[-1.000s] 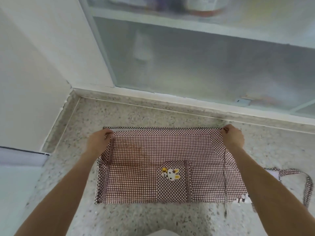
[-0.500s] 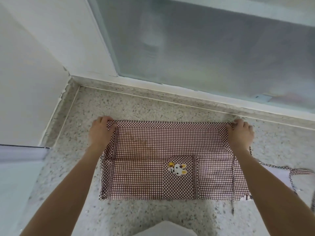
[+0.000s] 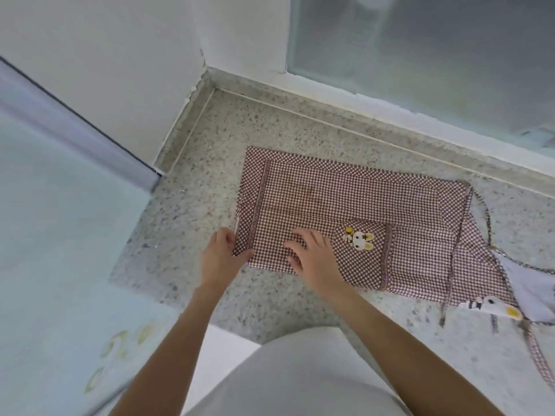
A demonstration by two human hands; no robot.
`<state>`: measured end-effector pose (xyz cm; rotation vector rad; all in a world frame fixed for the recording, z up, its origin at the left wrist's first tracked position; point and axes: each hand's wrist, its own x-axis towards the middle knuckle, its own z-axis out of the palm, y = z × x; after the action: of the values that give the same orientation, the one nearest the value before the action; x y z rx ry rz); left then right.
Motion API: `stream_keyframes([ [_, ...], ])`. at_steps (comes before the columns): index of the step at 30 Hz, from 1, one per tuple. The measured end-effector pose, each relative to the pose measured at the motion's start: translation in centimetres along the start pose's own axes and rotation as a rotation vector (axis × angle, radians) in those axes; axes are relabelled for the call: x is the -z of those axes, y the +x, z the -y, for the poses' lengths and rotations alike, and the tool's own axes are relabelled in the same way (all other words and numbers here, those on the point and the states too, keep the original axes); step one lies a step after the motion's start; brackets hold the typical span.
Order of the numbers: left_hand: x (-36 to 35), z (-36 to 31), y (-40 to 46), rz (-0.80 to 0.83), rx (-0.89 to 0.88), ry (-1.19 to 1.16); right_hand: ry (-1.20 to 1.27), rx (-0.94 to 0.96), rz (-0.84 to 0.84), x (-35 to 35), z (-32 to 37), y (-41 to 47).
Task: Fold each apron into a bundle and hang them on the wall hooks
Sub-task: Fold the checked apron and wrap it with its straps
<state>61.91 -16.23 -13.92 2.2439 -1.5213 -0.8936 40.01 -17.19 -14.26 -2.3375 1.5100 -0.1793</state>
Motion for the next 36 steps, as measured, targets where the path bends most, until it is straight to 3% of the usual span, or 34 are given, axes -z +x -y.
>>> stream_keyframes([
  [4,-0.6,2.3,-2.7,-0.098,0.110,-0.112,-0.118,-0.073,0.140,-1.1,2.4,-1.0],
  [8,-0.2,3.0,-4.1,-0.198,0.064,-0.186,-0.142,-0.109,0.253,-1.3,2.6,-1.4],
  [12,0.5,2.2,-4.2,-0.245,0.095,-0.412,-0.162,-0.130,0.276,-1.1,3.0,-1.4],
  [15,1.8,1.5,-3.5,-0.074,0.205,-0.878,-0.172,-0.140,0.271,-1.1,3.3,-1.5],
  [17,2.5,1.6,-3.2,0.081,0.150,-0.995,-0.187,-0.145,0.277,-1.1,3.4,-1.6],
  [20,2.8,2.7,-2.8,0.173,0.041,-0.775,-0.196,-0.148,0.309,-1.2,3.4,-1.8],
  [23,2.5,4.7,-2.2,0.053,-0.013,-0.269,-0.165,-0.147,0.329,-1.5,3.5,-2.2],
  [25,2.4,5.2,-2.3,-0.052,-0.019,-0.055,-0.104,-0.128,0.302,-1.6,3.6,-2.5],
  [29,1.8,2.8,-3.1,-0.207,-0.272,0.001,0.043,-0.069,0.053,-1.0,3.6,-3.9],
  [33,-1.8,-3.4,-3.9,-0.020,-0.600,-0.003,0.017,-0.216,-0.209,1.4,0.4,-7.4],
  [36,-6.2,-9.0,-4.6,0.184,-0.758,0.083,0.041,-0.545,-0.346,3.7,-4.8,-11.8],
])
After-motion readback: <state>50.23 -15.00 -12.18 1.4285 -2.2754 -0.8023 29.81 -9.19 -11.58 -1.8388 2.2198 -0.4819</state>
